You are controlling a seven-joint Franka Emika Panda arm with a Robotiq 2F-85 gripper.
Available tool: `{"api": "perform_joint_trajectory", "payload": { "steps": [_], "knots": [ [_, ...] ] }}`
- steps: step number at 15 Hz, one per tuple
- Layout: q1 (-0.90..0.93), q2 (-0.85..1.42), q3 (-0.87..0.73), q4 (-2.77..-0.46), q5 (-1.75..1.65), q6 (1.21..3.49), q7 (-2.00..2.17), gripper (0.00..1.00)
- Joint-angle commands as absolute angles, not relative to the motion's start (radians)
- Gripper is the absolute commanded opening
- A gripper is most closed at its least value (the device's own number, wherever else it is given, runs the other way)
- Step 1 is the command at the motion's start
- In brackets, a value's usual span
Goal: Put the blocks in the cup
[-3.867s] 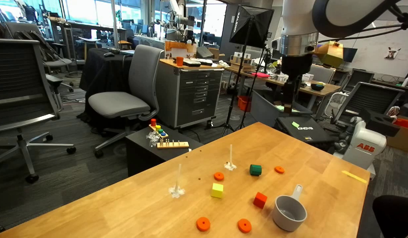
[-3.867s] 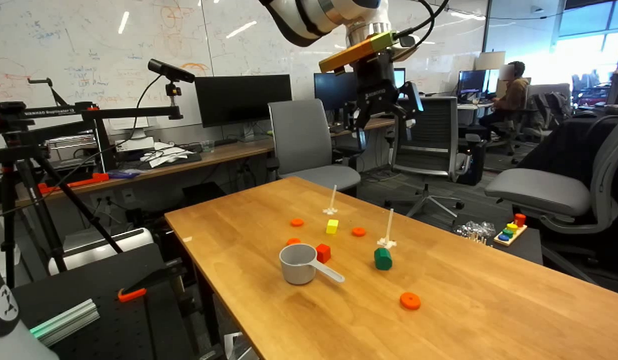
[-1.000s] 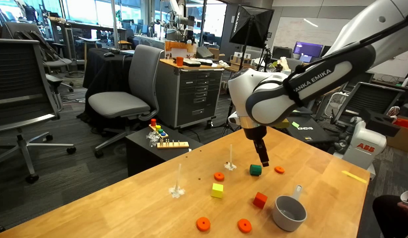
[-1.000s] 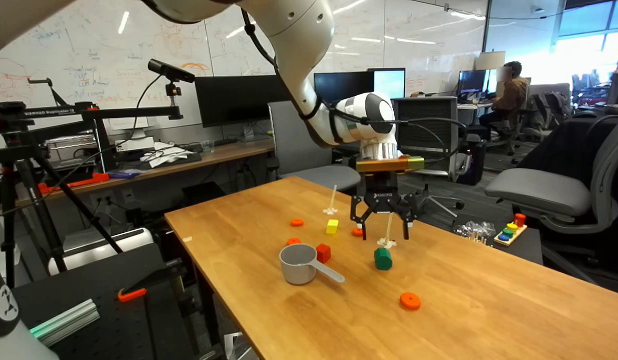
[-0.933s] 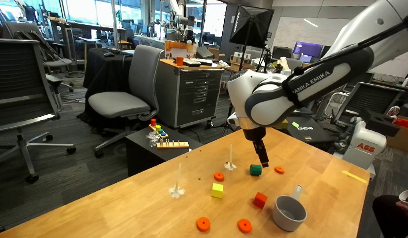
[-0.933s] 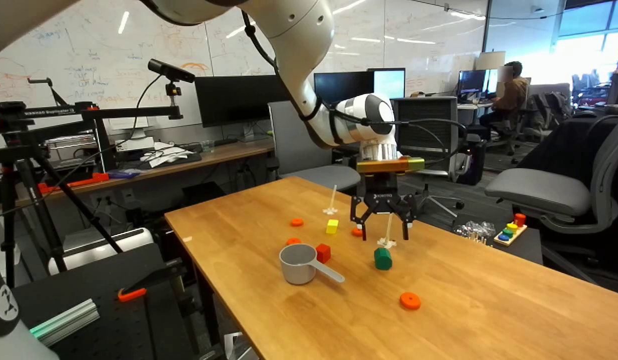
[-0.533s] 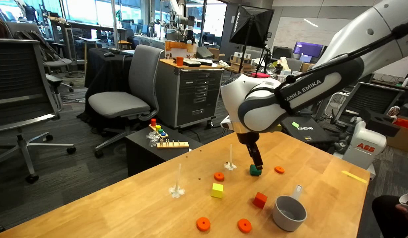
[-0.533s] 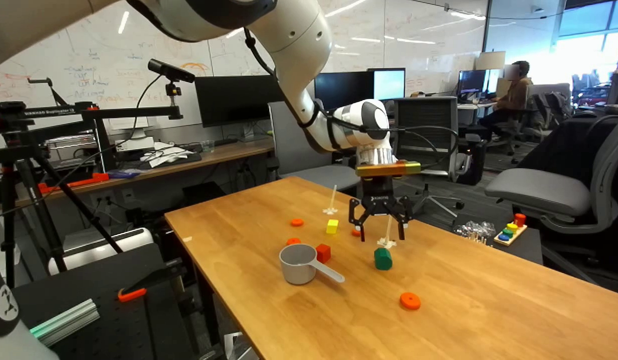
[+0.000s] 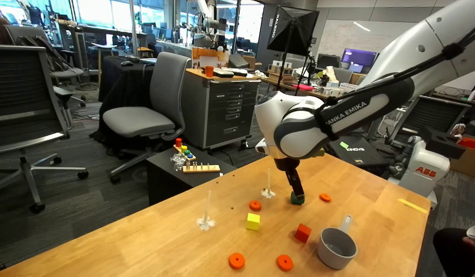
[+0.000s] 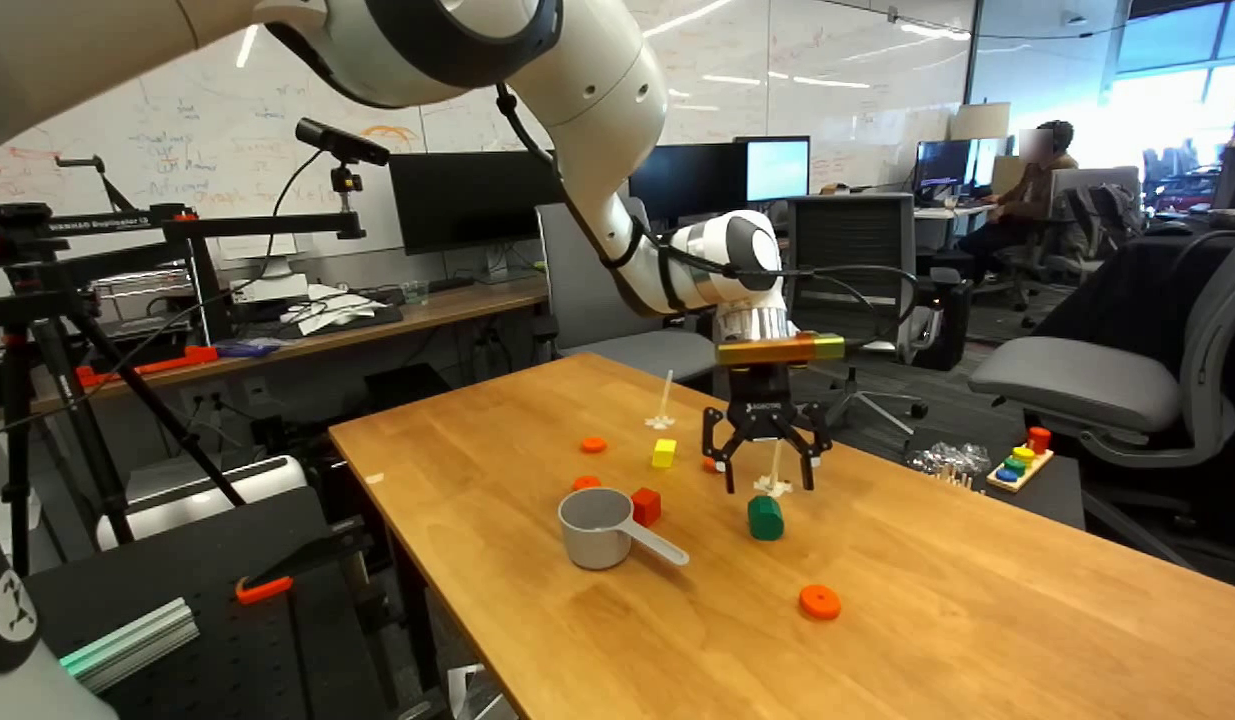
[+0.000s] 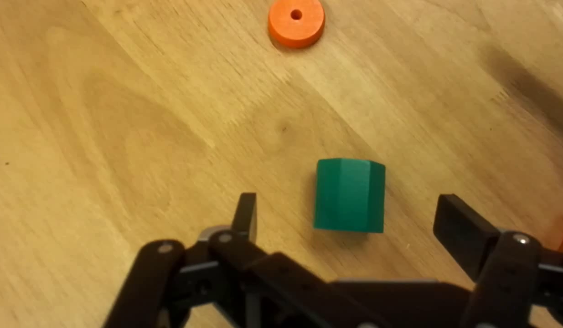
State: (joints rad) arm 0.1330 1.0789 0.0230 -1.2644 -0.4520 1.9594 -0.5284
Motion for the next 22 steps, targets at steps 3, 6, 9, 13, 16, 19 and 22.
{"api": "perform_joint_trajectory", "payload": {
  "steps": [3,6,9,13,16,19,22],
  "knots": [
    [0.134,1.111,0.01,-1.202,-0.456,1.909,-0.536,1.0],
    [0.135,1.12,0.007,-1.203,-0.454,1.902,-0.527,1.0],
    [0.137,1.138,0.003,-1.191,-0.456,1.888,-0.52,1.0],
    [0.136,1.155,0.001,-1.173,-0.453,1.872,-0.518,0.7],
    [0.135,1.164,0.001,-1.161,-0.45,1.864,-0.518,0.46],
    [0.133,1.168,0.003,-1.153,-0.449,1.864,-0.519,0.22],
    [0.136,1.148,0.003,-1.172,-0.459,1.88,-0.524,0.18]
  ]
}}
